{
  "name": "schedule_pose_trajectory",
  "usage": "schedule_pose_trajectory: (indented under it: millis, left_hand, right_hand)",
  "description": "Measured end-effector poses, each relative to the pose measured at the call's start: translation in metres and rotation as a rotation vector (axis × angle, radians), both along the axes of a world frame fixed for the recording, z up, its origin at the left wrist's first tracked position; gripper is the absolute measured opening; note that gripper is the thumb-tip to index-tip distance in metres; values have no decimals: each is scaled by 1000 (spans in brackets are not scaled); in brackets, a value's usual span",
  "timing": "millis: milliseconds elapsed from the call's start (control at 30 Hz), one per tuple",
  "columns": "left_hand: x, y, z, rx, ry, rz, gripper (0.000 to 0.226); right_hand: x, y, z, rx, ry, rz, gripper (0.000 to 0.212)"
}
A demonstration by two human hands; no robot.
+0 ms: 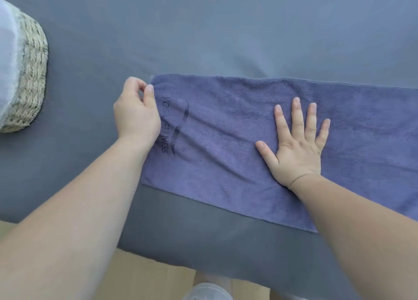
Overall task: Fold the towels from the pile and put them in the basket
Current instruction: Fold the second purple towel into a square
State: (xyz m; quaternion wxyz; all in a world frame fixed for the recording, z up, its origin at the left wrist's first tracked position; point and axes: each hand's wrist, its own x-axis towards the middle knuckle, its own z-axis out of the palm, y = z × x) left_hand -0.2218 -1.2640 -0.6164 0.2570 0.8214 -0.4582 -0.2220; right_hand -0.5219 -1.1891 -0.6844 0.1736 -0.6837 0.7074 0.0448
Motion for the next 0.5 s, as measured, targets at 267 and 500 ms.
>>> schedule_pose_trajectory:
  millis: [267, 500]
  left_hand:
    - [-5, -34, 2, 165, 212, 107, 59]
    - [-22, -71, 8, 254, 302, 94, 32]
  right_hand:
    - [0, 1, -3, -14, 15, 2, 87]
    - [0, 1, -3, -13, 14, -1, 87]
